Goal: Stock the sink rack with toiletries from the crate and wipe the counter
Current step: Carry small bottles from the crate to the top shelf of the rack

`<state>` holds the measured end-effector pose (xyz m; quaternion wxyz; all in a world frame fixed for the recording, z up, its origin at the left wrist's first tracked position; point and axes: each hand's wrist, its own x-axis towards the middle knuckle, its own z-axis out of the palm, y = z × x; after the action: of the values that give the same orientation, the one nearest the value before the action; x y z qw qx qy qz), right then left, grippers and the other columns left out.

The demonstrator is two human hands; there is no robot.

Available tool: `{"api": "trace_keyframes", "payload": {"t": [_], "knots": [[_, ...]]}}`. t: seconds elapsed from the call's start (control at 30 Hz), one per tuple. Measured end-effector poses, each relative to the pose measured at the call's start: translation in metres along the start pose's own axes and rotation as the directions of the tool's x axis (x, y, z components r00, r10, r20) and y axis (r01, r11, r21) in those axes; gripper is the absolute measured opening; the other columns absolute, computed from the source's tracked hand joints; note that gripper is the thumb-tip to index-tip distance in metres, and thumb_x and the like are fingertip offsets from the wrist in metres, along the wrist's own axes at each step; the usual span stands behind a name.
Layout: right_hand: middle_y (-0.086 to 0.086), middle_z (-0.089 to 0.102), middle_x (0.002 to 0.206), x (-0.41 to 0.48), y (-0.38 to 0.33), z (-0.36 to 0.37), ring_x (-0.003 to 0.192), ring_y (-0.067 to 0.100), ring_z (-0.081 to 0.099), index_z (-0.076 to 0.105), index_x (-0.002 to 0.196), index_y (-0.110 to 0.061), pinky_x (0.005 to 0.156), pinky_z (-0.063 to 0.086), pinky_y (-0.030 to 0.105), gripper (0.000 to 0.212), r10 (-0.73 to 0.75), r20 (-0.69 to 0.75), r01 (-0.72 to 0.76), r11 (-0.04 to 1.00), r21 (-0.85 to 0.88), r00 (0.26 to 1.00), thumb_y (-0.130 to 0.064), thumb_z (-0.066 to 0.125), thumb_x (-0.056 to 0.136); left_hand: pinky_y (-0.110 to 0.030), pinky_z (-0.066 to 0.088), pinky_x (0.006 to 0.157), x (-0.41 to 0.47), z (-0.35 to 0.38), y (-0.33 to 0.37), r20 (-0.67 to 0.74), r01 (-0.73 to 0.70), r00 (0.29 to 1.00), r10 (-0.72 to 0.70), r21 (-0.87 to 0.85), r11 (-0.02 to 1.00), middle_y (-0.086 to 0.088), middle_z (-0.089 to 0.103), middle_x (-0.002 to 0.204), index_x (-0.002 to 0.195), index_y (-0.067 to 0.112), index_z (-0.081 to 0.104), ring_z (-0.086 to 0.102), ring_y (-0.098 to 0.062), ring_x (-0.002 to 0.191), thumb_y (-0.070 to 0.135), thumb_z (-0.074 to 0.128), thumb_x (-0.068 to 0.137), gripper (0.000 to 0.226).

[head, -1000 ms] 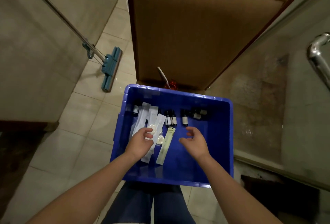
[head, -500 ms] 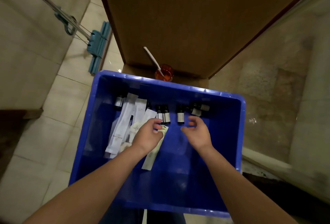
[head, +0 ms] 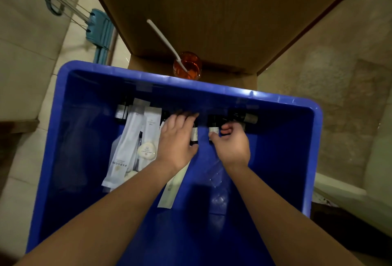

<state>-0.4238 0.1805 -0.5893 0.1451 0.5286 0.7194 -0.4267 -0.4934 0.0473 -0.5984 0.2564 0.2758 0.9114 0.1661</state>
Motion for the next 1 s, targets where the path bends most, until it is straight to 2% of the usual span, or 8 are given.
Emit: {"api": "trace_keyframes", "payload": {"t": [0.13,0.27,0.57,0.73,0.87,1.0], "knots": [[-0.013,0.061,0.092,0.003,0.0,0.005,0.084,0.014,0.061,0.051,0.095,-0.027,0.07,0.049,0.031,0.029,-0.015,-0.028,0.013,0.996,-0.084,0.999,-0.036,0.074,0.079,-0.037,0.015,0.118,0.003,0.009,-0.005,-0.019,-0.025,0.999,0.026,0.061,0.998,0.0,0.039,0.145,0.147,0.021,0.031,0.02,-0.022,0.141,0.035,0.075,0.072,0.088],[-0.013,0.06,0.09,0.005,0.002,0.01,0.084,0.015,0.062,0.05,0.093,-0.027,0.068,0.047,0.029,0.032,-0.009,-0.039,0.006,0.996,-0.087,0.999,-0.037,0.076,0.077,-0.041,0.012,0.12,0.004,0.013,-0.007,-0.015,-0.042,0.999,0.044,0.114,0.993,0.0,0.039,0.146,0.148,0.02,0.029,0.018,-0.023,0.143,0.04,0.076,0.072,0.092],[-0.012,0.062,0.088,0.005,0.009,0.009,0.083,0.017,0.063,0.05,0.091,-0.029,0.073,0.053,0.035,0.028,-0.065,-0.04,0.061,0.994,-0.091,0.997,-0.033,0.072,0.075,-0.048,0.014,0.118,0.009,0.019,-0.003,-0.081,-0.055,0.994,0.072,0.193,0.98,-0.007,0.05,0.129,0.142,0.019,0.041,0.036,-0.03,0.13,0.039,0.074,0.071,0.08],[-0.014,0.061,0.083,0.001,0.015,0.005,0.079,0.016,0.064,0.049,0.091,-0.031,0.072,0.054,0.036,0.03,-0.057,-0.052,0.057,0.998,0.007,0.997,-0.031,0.073,0.073,-0.049,0.005,0.12,0.011,0.02,0.003,-0.072,-0.057,0.995,0.076,0.238,0.97,-0.003,0.056,0.115,0.141,0.024,0.045,0.041,-0.029,0.124,0.028,0.07,0.076,0.07],[-0.012,0.062,0.085,-0.002,0.021,0.002,0.072,0.015,0.065,0.051,0.099,-0.028,0.071,0.056,0.042,0.038,-0.06,-0.039,0.065,0.991,0.118,0.997,-0.031,0.074,0.069,-0.052,0.002,0.119,0.009,0.02,0.008,-0.069,-0.054,0.995,0.076,0.274,0.96,-0.003,0.059,0.105,0.132,0.022,0.054,0.046,-0.03,0.119,0.027,0.068,0.078,0.056],[-0.009,0.063,0.084,-0.008,0.024,-0.001,0.067,0.012,0.064,0.051,0.104,-0.027,0.07,0.057,0.044,0.043,-0.034,-0.024,0.039,0.974,0.223,0.999,-0.025,0.075,0.068,-0.054,0.003,0.119,0.008,0.02,0.014,-0.087,-0.05,0.993,0.079,0.299,0.953,-0.003,0.058,0.103,0.139,0.018,0.047,0.047,-0.029,0.117,0.024,0.062,0.084,0.058]]}}
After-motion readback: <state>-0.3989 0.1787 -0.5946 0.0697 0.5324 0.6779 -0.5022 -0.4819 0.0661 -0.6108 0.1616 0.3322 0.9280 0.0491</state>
